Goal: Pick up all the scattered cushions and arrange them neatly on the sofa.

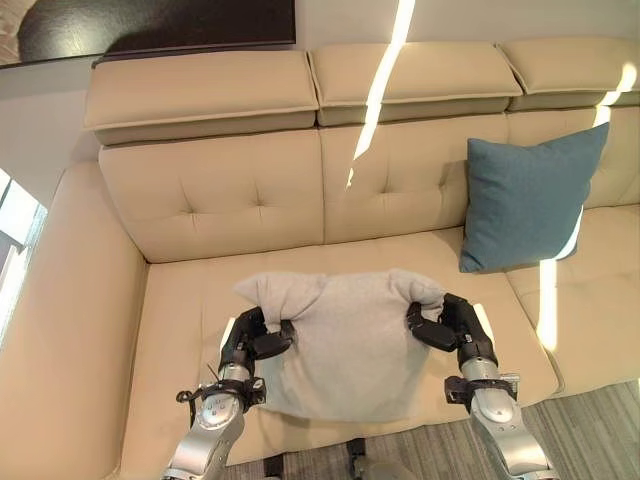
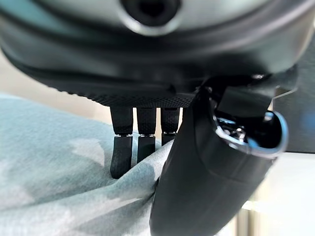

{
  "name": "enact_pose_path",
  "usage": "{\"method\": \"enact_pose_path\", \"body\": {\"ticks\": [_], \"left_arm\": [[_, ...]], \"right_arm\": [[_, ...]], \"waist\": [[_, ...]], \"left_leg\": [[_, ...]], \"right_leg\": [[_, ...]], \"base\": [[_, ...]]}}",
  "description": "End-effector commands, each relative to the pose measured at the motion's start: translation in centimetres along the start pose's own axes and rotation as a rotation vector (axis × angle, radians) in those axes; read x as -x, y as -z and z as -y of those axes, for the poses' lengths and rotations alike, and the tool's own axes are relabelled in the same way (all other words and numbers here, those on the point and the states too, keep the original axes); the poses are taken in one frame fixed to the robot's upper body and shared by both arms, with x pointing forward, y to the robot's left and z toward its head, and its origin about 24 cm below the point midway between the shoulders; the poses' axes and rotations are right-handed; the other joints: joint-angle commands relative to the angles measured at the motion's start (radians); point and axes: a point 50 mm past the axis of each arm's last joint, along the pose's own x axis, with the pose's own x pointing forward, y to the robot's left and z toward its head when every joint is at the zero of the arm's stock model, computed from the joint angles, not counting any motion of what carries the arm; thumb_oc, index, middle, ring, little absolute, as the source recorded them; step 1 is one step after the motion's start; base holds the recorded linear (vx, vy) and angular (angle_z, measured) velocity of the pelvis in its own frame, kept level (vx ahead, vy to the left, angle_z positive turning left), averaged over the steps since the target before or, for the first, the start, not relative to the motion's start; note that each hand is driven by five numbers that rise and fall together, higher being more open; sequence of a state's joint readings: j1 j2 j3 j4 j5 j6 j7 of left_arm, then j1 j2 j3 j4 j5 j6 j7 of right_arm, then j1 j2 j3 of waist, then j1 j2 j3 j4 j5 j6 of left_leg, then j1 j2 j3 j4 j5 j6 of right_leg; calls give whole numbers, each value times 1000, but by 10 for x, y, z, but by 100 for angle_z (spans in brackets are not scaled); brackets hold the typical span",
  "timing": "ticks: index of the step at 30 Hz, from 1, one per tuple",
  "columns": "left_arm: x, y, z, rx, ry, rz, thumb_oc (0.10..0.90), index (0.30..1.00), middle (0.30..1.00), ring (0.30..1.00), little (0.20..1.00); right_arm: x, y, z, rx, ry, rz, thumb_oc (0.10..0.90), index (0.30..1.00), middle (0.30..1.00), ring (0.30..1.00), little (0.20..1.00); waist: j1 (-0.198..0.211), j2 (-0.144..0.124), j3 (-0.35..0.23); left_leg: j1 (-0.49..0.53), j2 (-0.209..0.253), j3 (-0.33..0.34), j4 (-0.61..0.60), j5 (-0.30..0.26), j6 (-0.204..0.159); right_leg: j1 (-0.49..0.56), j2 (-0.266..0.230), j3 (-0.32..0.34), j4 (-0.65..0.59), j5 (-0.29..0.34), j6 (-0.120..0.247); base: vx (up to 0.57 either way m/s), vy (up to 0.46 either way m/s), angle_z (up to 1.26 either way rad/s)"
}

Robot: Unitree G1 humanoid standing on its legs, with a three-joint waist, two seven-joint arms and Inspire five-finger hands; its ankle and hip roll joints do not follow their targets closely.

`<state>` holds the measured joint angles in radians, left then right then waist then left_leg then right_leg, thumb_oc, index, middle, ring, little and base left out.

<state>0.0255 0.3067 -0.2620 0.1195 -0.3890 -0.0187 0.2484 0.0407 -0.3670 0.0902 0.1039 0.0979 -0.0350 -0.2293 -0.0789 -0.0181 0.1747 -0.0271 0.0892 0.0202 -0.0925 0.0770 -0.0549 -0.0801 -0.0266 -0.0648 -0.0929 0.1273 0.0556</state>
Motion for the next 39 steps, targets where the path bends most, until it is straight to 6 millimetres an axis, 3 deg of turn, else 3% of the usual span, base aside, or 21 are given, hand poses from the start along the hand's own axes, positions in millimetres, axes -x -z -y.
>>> {"method": "enact_pose_path", "body": {"ticks": [1, 8, 12, 19, 26, 32, 33, 34, 35, 36, 39], "left_arm": [[-14, -118, 13, 51, 49, 575, 400, 300, 300, 300, 300], [-25, -152, 21, 60, 31, 687, 400, 300, 300, 300, 300], [-38, -177, 32, 67, -11, 748, 400, 300, 300, 300, 300], [-55, -221, 41, 91, -58, 828, 400, 300, 300, 300, 300], [-72, -234, 43, 11, -75, 812, 400, 300, 300, 300, 300], [-78, -231, 44, -54, -68, 781, 400, 300, 300, 300, 300], [-78, -224, 43, -59, -63, 764, 442, 364, 364, 364, 364], [-77, -221, 43, -63, -61, 758, 554, 531, 531, 531, 531], [-78, -218, 42, -67, -61, 748, 725, 787, 787, 787, 787], [-79, -216, 40, -73, -66, 740, 800, 900, 900, 900, 900], [-86, -216, 21, -143, -108, 706, 800, 900, 900, 900, 900]], "right_arm": [[-23, -90, -2, -86, 37, 432, 400, 300, 300, 300, 300], [-41, -117, -11, -91, 34, 499, 400, 300, 300, 300, 300], [-59, -146, -24, -108, 49, 562, 400, 300, 300, 300, 300], [-80, -196, -27, -73, 117, 664, 400, 300, 300, 300, 300], [-92, -224, -20, -24, 164, 713, 400, 300, 300, 300, 300], [-96, -225, -22, 9, 159, 700, 400, 300, 300, 300, 300], [-97, -220, -23, 36, 155, 686, 610, 615, 615, 615, 615], [-98, -218, -22, 51, 157, 677, 800, 900, 900, 900, 900], [-99, -216, -21, 66, 162, 668, 800, 900, 900, 900, 900], [-101, -214, -19, 84, 168, 656, 800, 900, 900, 900, 900], [-113, -210, 5, 198, 228, 596, 800, 900, 900, 900, 900]], "waist": [[7, -40, -133], [17, -24, -131], [33, -18, -104], [40, -13, -54], [36, -16, -35], [33, -12, -25], [34, -11, -21], [35, -11, -20], [35, -10, -19], [36, -10, -15], [39, -10, -6]], "left_leg": [[45, -83, 47, 5, -121, 22], [28, -75, 23, 5, -117, 4], [-3, -68, 10, 5, -108, -5], [-91, -65, -16, 5, -80, -12], [-160, -66, -28, 5, -52, -22], [-176, -69, -32, 5, -44, -21], [-175, -69, -31, 6, -44, -20], [-175, -69, -30, 6, -44, -20], [-176, -70, -29, 6, -44, -20], [-177, -70, -27, 6, -42, -20], [-177, -70, -22, 6, -41, -21]], "right_leg": [[37, -75, -20, 15, -117, 108], [36, -65, -39, 6, -132, 100], [10, -57, -42, 6, -136, 97], [-77, -43, -35, 6, -124, 86], [-138, -38, -39, 16, -111, 74], [-161, -40, -43, 38, -116, 69], [-163, -42, -44, 41, -115, 68], [-164, -42, -43, 42, -116, 68], [-166, -42, -43, 42, -115, 68], [-169, -43, -42, 42, -113, 68], [-168, -44, -43, 40, -111, 69]], "base": [[42, -50, 21], [46, -44, 20], [-14, -39, 20], [-71, -28, 10], [-38, -13, 6], [-19, -3, 7], [0, 0, 0], [-34, -12, 0], [-35, -10, 0], [-59, -8, 1], [-63, -6, 0]]}}
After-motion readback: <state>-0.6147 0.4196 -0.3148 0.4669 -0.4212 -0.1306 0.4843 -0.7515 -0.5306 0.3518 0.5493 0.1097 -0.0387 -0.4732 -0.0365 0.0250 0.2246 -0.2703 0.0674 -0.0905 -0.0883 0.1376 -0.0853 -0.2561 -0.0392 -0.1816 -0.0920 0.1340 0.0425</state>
